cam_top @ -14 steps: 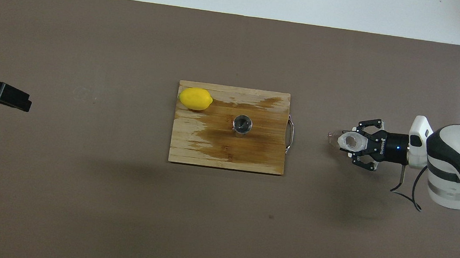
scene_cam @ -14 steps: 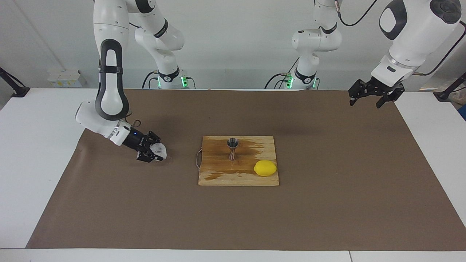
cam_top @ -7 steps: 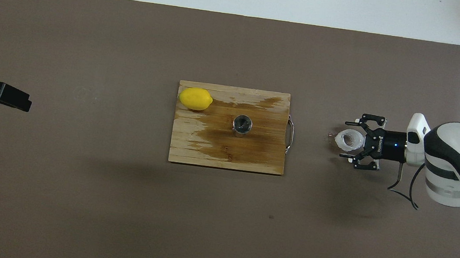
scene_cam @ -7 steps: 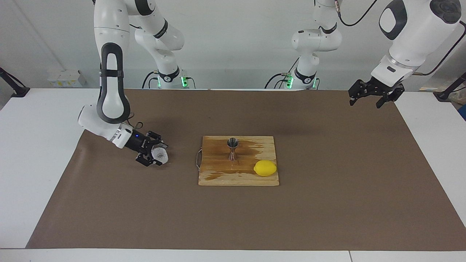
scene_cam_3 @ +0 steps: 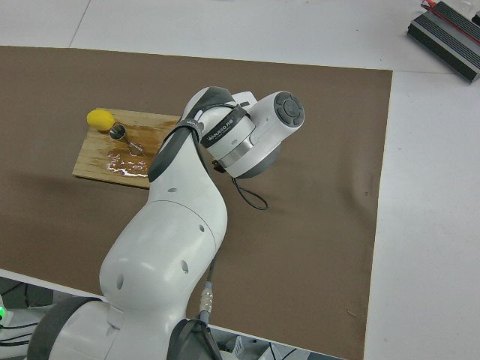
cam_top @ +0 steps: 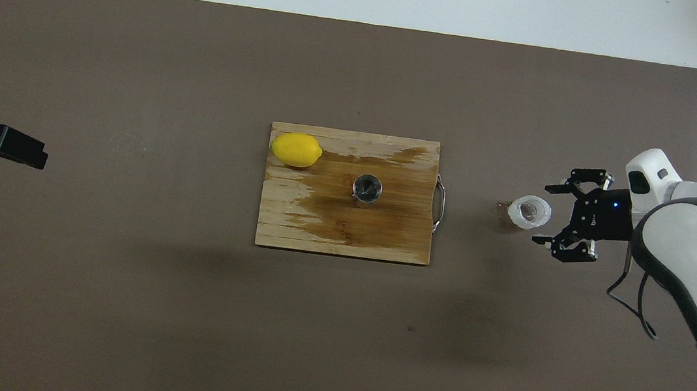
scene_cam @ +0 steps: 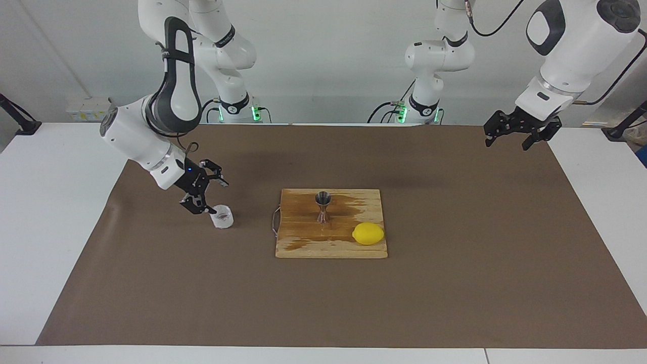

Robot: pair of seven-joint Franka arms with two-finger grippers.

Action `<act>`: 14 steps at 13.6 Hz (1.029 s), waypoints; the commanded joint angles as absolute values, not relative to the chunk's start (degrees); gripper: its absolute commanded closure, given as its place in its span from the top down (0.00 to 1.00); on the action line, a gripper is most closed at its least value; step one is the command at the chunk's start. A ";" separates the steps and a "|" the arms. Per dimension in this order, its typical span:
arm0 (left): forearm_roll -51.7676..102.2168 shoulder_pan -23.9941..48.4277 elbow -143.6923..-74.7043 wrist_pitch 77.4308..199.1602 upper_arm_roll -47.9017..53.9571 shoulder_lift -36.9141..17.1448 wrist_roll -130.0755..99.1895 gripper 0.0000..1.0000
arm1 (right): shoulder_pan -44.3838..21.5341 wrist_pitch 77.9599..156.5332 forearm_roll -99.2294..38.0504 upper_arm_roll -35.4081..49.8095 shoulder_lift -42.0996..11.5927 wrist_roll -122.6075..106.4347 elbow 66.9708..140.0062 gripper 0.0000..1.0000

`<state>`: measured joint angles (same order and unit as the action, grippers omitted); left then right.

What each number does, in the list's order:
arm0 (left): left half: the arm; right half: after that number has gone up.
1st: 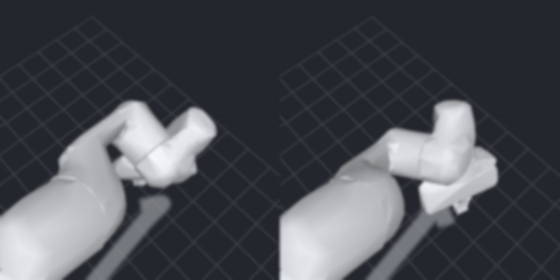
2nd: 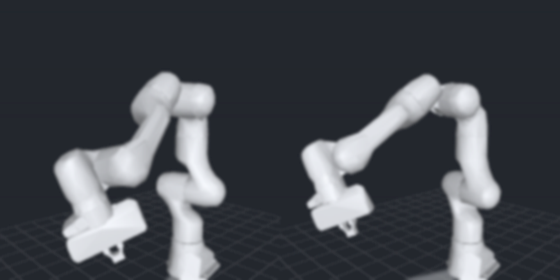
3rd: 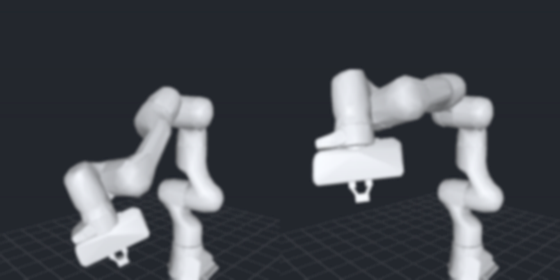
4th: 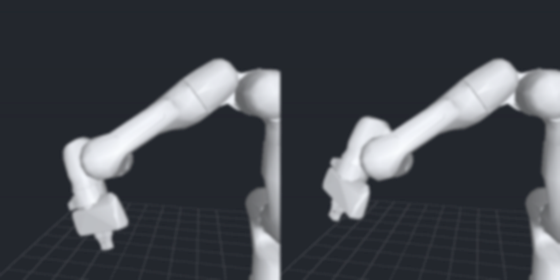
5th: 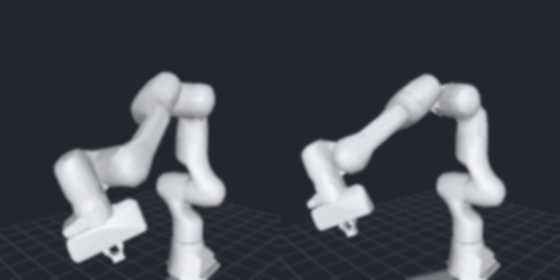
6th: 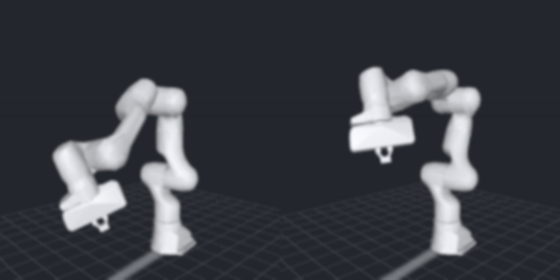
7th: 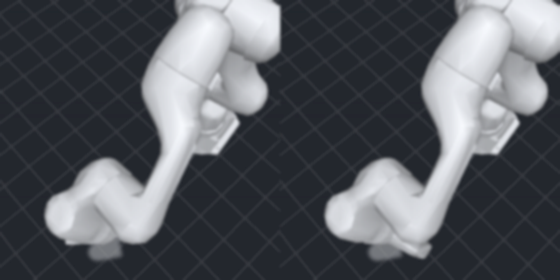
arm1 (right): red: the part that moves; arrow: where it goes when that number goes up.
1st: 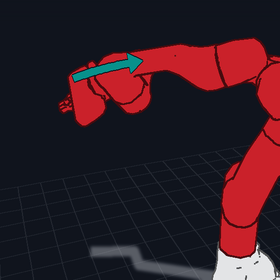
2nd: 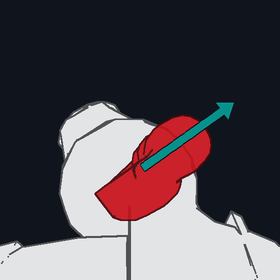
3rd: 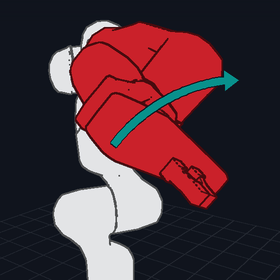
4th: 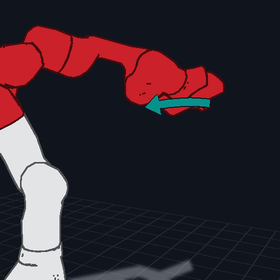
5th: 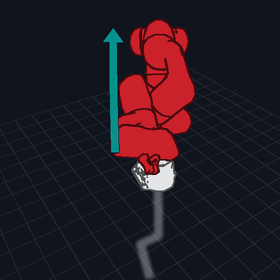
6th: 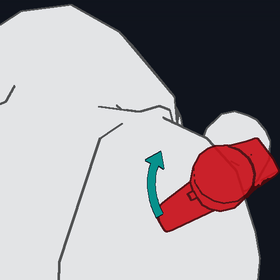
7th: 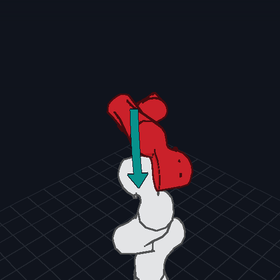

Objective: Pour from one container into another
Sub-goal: 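Open the right gripper and draw it back from the white cup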

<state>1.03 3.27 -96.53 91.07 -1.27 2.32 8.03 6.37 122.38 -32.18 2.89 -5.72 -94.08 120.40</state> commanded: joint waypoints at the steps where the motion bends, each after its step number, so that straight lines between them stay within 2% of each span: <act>1: 0.09 2.46 -97.91 91.49 -0.62 3.69 8.35 1.00 | 6.86 121.99 -25.94 3.34 -4.66 -82.31 120.59 1.00; 8: 0.09 2.81 -97.82 91.85 -0.53 3.60 8.35 1.00 | -2.72 121.29 -1.44 3.34 -3.43 -32.33 119.88 1.00; 11: 0.09 2.55 -97.82 91.40 -0.53 3.69 8.35 1.00 | -2.46 115.42 0.00 3.25 -2.29 -8.53 118.05 1.00; 14: 0.26 2.63 -95.64 90.62 -0.53 2.82 8.79 1.00 | -1.85 103.93 0.35 2.64 0.43 4.21 109.46 1.00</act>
